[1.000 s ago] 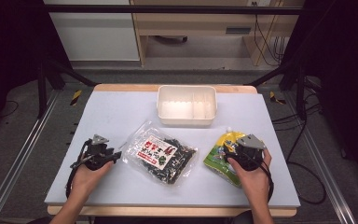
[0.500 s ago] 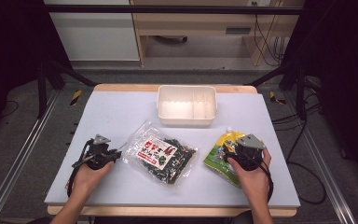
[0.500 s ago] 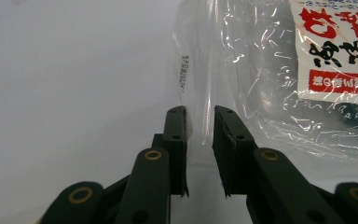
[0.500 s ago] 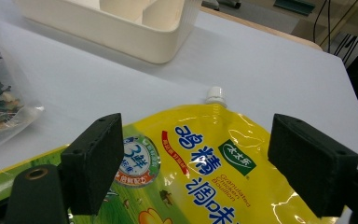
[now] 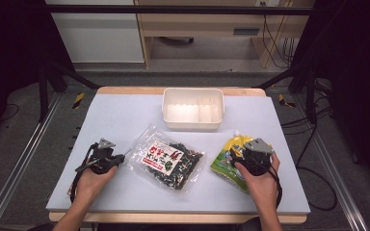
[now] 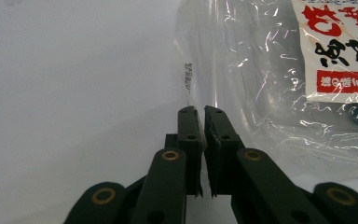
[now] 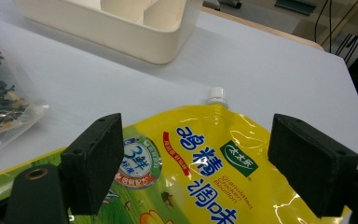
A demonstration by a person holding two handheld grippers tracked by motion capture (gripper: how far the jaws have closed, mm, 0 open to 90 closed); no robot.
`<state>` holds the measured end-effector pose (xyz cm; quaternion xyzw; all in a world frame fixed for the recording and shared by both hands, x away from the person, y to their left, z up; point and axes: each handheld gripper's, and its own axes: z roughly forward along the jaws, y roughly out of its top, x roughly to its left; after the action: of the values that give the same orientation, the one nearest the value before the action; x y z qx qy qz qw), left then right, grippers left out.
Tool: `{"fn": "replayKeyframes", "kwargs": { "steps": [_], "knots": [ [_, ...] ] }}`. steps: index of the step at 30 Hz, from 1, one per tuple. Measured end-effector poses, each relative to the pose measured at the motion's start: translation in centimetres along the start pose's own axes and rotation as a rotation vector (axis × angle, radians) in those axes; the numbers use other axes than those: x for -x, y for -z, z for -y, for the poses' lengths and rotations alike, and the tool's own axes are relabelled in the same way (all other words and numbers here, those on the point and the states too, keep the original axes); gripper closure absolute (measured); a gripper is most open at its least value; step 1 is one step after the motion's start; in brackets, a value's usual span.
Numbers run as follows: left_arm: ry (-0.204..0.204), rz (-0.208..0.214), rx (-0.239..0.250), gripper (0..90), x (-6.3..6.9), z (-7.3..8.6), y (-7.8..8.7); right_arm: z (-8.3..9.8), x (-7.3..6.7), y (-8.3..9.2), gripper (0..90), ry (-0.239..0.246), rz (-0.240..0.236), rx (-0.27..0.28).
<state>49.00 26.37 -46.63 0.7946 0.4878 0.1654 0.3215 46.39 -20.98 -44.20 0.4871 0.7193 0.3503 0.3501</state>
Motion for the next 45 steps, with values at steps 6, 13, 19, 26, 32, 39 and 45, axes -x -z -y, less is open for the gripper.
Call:
{"fn": "replayKeyframes", "kwargs": {
  "steps": [6,13,19,26,32,39,45],
  "knots": [
    [-0.002,-0.009,-0.010,80.7,0.2,-0.1,-0.2,0.0,0.0,0.0,18.9,0.001,-0.001,0.000],
    [0.012,-0.004,-0.016,80.5,0.0,0.0,-0.4,0.0,-0.1,0.0,18.9,0.003,-0.002,-0.002],
    [0.002,0.003,-0.026,88.4,-0.1,0.0,-0.4,0.0,-0.1,0.0,18.9,0.005,0.000,-0.004],
    [-0.002,0.001,-0.005,89.7,-0.2,-0.1,0.1,-0.1,-0.1,0.0,19.0,0.007,-0.002,0.000],
    [0.018,0.037,0.077,89.8,-0.9,-0.6,1.9,-0.1,-0.4,0.2,19.1,0.020,-0.004,0.006],
    [0.009,0.071,0.106,89.9,-1.5,-1.1,3.1,-0.5,-1.5,0.5,19.3,0.058,-0.013,0.025],
    [0.002,0.090,0.107,89.9,-1.3,-1.4,3.2,-1.0,-2.2,0.5,19.3,0.071,-0.031,0.039]
  ]
}}
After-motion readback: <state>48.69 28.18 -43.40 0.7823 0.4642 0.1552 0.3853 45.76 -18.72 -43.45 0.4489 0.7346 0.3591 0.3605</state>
